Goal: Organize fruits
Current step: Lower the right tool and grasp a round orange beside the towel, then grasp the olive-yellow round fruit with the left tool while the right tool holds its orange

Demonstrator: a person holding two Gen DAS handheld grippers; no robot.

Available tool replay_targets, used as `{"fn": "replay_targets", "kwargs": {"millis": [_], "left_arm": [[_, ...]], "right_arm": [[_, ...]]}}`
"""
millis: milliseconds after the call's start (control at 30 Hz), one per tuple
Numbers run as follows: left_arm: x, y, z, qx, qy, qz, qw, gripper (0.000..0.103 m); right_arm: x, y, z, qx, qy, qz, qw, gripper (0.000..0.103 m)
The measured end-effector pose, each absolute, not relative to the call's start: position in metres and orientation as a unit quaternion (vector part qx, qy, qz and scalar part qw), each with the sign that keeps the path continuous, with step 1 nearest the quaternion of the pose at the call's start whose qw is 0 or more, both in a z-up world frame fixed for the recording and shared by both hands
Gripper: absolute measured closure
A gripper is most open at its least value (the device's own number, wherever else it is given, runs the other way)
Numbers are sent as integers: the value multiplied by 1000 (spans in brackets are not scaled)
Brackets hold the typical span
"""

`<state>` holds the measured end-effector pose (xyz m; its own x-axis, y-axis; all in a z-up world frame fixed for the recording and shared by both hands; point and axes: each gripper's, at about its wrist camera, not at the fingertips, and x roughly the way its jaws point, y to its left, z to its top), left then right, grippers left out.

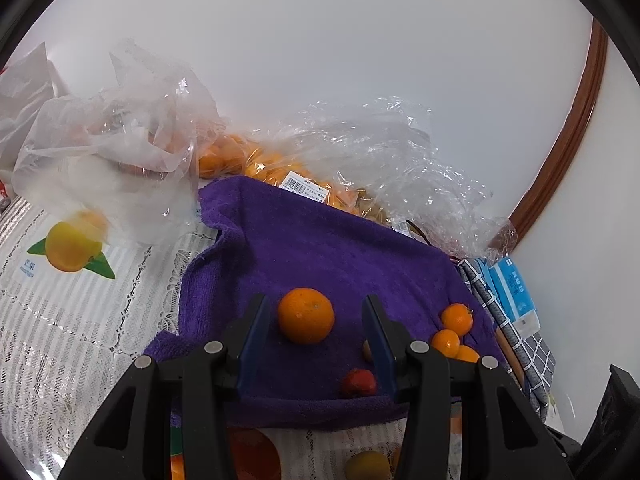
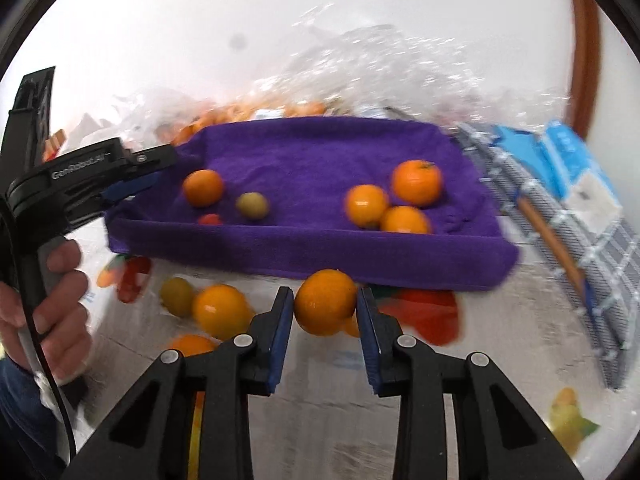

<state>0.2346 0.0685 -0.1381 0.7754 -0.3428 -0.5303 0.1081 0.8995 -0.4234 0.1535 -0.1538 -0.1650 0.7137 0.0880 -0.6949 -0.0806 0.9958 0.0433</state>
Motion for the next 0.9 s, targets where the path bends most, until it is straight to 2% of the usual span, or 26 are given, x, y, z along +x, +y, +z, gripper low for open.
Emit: {"fn": "replay_targets", "kwargs": {"millis": [400, 500, 900], "left_arm": [[234, 57, -138, -153, 306, -111, 933, 57], [232, 55, -137, -145, 300, -107, 937, 57], [232, 57, -138, -157, 299, -123, 933, 58]], "right_arm": [[154, -173, -179, 23, 394, 30, 919, 70], [161, -173, -187, 21, 420, 17, 907, 70], [147, -184, -177, 53, 387, 47, 919, 71]]}}
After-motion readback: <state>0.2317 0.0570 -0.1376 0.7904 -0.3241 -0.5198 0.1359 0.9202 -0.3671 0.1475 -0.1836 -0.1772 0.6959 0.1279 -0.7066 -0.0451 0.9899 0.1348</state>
